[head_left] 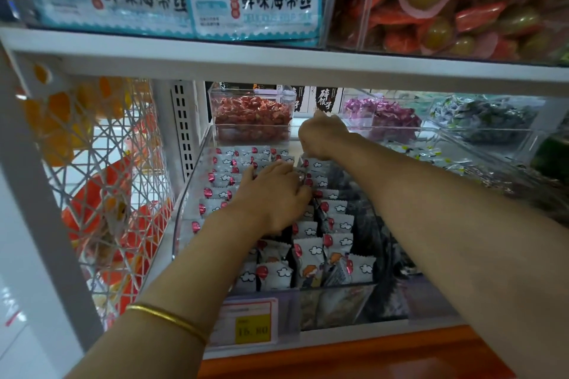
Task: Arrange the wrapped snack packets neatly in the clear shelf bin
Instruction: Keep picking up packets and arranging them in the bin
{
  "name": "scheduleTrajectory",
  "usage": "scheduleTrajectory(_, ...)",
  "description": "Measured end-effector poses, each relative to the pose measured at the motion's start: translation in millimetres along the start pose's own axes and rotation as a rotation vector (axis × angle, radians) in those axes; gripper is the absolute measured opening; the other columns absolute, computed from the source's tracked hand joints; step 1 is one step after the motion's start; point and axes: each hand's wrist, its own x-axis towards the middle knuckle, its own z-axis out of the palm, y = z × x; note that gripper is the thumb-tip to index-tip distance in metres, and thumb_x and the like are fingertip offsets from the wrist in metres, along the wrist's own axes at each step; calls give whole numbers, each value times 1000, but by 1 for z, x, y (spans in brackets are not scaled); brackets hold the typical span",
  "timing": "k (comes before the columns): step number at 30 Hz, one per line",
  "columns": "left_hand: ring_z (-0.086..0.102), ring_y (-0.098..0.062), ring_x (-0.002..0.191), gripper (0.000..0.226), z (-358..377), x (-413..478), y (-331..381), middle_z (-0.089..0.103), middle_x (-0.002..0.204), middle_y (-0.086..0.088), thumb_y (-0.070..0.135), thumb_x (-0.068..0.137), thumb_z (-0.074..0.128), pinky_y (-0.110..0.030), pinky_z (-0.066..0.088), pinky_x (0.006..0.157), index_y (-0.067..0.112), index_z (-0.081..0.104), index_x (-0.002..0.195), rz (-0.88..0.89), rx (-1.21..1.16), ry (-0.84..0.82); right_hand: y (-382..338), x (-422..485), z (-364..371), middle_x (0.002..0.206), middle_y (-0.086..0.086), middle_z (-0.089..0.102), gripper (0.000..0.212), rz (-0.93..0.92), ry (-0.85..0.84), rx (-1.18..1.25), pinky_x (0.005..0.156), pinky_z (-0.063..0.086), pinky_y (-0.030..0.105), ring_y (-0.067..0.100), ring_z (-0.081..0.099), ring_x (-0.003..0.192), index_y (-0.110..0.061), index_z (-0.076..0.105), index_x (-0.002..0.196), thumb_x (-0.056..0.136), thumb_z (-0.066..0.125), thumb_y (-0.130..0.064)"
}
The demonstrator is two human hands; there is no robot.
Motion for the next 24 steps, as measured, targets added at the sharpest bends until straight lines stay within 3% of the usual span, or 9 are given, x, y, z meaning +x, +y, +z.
scheduleTrajectory(2,34,-24,130,43,-4,-4,1,45,134,-9,36,97,25,-54,17,110,10,56,111,-10,-12,20,1,-1,-2,114,21,57,19,17,35,51,80,40,36,31,51,101,-5,51,74,89,59,-14)
scheduleTrajectory(5,37,-27,127,36,-11,-9,1,48,131,-12,30,96,31,-51,22,109,6,57,106,-4,-34,70,4,-8,-9,105,17,57,17,113,205,184,76,41,35,29,54,98,1,57,100,88,56,-11)
scheduleTrajectory(8,50,-33,106,24,-20,-18,4,55,105,-15,18,94,39,-40,39,91,1,55,90,25,-183,213,12,-27,-20,100,14,55,18,236,355,378,69,39,31,28,54,94,-2,56,102,88,55,-13)
scheduleTrajectory(11,52,-26,92,24,-27,-32,10,57,104,-16,12,94,43,-32,41,75,-3,57,107,-15,-321,357,18,-65,-33,77,6,48,9,307,517,672,55,34,21,19,47,67,-4,53,86,88,56,-12)
scheduleTrajectory(13,49,-17,76,31,-30,-45,17,57,96,-9,14,95,44,-28,40,63,2,52,122,-55,-436,381,19,-98,-40,63,0,43,27,326,566,882,44,29,12,14,41,56,-11,43,65,89,54,-6)
scheduleTrajectory(16,57,-16,89,45,-33,-67,27,57,115,-1,28,96,46,-35,49,80,11,39,137,-130,-672,328,14,-146,-50,73,7,53,27,381,518,1311,61,44,27,21,50,63,-10,41,67,91,50,-3)
scheduleTrajectory(18,63,-15,91,45,-34,-79,30,62,109,5,32,96,47,-41,52,87,10,43,134,-176,-864,280,9,-172,-53,80,5,59,19,411,428,1589,63,51,32,16,56,62,-6,47,74,92,49,-2)
scheduleTrajectory(22,68,-21,90,25,-38,-95,35,69,97,-11,20,95,50,-25,57,71,2,61,108,-229,-1202,208,0,-207,-48,80,5,62,19,395,358,1900,54,53,24,9,63,58,-5,51,73,92,52,-2)
scheduleTrajectory(24,68,-24,90,21,-40,-101,37,68,97,-16,17,94,51,-20,56,64,0,63,100,-251,-1262,217,-3,-217,-44,84,3,67,10,342,341,1962,58,54,24,10,66,66,-5,57,80,90,57,-7)
